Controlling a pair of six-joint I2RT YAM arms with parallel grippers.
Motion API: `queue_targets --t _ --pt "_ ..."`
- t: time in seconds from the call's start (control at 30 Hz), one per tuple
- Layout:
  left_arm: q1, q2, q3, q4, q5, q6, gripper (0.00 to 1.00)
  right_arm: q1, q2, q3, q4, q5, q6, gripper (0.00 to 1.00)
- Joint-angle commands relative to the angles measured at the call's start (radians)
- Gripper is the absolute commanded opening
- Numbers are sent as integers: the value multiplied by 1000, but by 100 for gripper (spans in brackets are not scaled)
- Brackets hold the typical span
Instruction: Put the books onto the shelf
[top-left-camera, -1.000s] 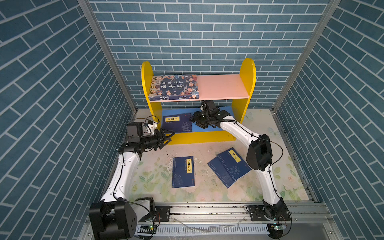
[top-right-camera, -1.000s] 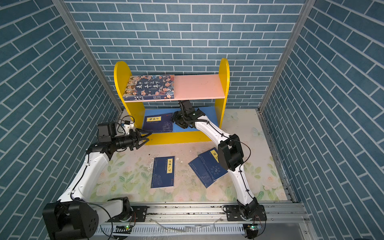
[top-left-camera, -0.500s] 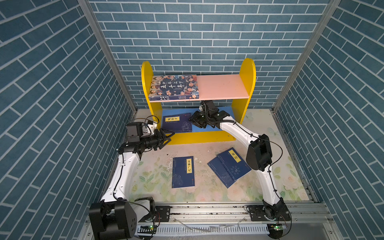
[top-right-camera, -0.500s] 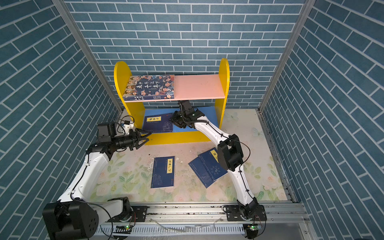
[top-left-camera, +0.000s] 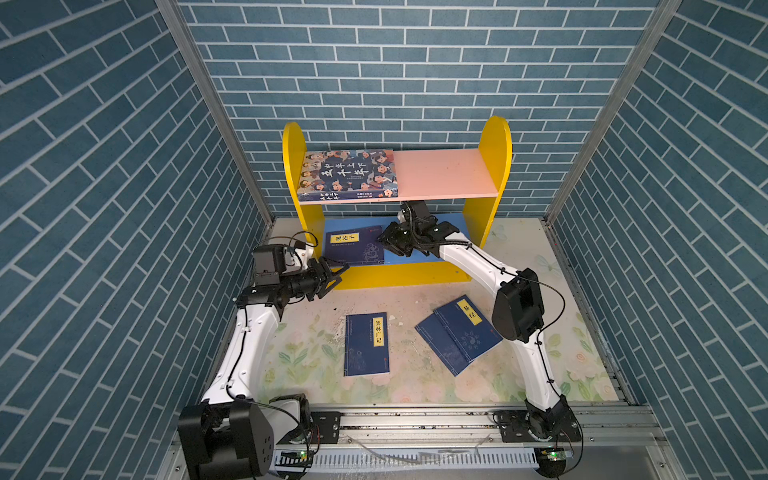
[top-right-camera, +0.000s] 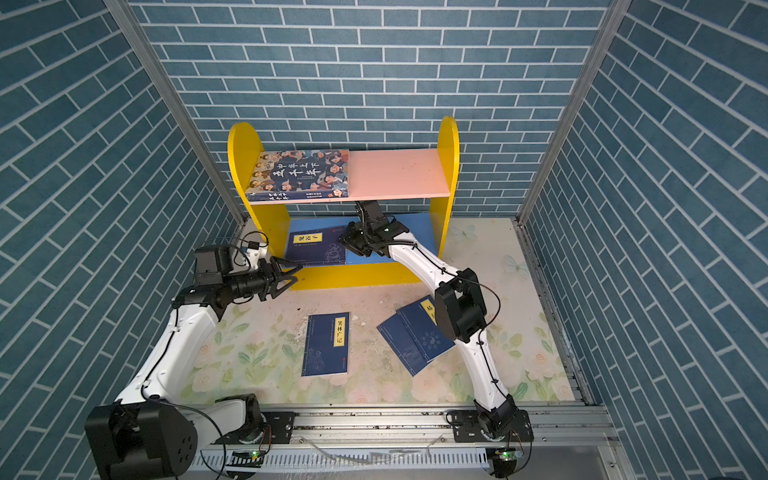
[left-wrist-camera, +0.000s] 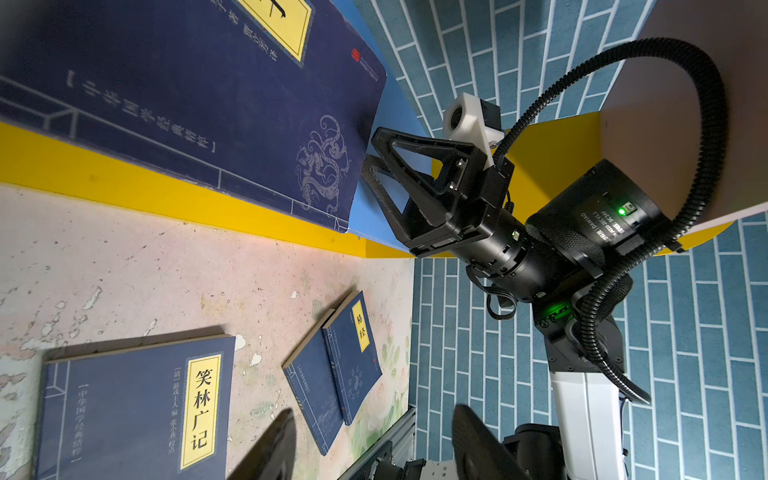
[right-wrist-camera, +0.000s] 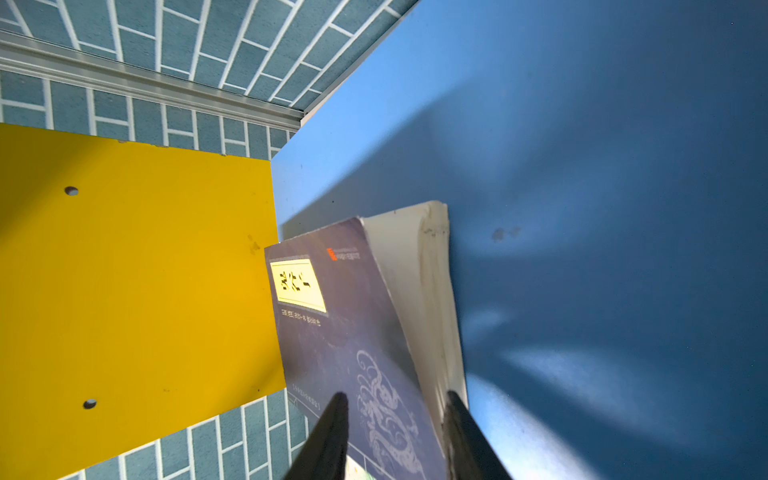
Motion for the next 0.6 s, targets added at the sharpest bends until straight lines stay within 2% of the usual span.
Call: queue_targets --t 0.0,0.57 --pt "8 -7 -16 12 -8 21 62 14 20 38 44 -17 20 38" --pt "22 19 -19 44 -37 60 62 17 46 65 55 -26 39 38"
